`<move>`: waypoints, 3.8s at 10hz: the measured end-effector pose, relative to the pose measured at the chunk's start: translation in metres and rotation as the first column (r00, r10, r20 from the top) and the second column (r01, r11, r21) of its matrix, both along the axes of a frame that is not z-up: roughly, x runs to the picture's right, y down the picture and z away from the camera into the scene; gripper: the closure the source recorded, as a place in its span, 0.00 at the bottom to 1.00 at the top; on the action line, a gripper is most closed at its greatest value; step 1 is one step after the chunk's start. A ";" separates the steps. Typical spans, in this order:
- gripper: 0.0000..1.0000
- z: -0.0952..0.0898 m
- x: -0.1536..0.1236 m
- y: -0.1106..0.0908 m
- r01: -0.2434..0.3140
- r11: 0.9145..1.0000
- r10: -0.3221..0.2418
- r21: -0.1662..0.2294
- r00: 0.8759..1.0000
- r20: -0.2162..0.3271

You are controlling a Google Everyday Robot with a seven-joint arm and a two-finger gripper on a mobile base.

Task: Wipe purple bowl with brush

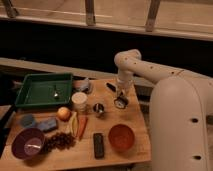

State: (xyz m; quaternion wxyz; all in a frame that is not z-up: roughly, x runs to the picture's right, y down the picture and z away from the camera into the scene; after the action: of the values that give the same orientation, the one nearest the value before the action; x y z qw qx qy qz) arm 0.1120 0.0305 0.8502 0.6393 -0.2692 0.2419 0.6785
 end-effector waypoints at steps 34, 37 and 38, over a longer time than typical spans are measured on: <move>1.00 -0.183 -0.333 0.064 0.254 0.901 -0.433 0.351 0.569 0.699; 1.00 -0.202 -0.373 0.081 0.277 0.883 -0.468 0.379 0.467 0.751; 1.00 -0.205 -0.381 0.085 0.283 0.879 -0.474 0.383 0.444 0.760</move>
State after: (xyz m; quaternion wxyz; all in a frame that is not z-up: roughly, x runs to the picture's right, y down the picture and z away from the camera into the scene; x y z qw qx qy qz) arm -0.2694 0.1159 0.6452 0.8341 -0.4325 -0.1085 0.3247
